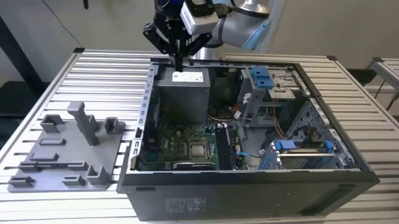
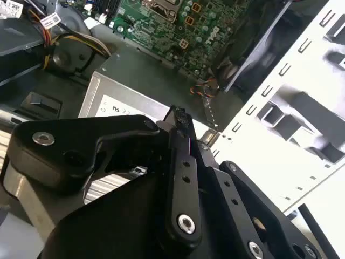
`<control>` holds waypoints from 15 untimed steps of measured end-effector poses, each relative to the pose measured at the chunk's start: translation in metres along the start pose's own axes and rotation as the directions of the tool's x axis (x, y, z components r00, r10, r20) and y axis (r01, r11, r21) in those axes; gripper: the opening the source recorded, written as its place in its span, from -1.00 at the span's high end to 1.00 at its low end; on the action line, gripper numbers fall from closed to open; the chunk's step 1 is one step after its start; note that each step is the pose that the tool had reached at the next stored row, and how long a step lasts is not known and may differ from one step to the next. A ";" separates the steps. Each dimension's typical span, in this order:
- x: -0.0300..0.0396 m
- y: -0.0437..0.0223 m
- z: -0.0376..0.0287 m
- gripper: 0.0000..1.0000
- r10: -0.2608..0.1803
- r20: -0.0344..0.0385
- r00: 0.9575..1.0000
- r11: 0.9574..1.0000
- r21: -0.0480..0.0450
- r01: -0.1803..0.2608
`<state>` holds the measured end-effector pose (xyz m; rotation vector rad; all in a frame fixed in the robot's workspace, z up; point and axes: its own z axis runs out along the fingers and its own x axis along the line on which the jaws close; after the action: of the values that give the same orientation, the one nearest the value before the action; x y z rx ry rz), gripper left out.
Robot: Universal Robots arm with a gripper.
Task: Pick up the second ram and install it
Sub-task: 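Reach for the second ram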
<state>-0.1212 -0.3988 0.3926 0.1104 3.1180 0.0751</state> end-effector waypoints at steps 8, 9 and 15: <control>0.0007 0.0001 0.0000 0.79 0.000 0.000 1.000 1.000 0.000 0.000; 0.0011 0.0001 0.0000 0.79 0.000 0.000 1.000 1.000 0.000 0.000; 0.0058 -0.0003 -0.0001 0.79 0.000 0.000 1.000 1.000 0.000 0.000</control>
<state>-0.1270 -0.3987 0.3926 0.1104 3.1179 0.0748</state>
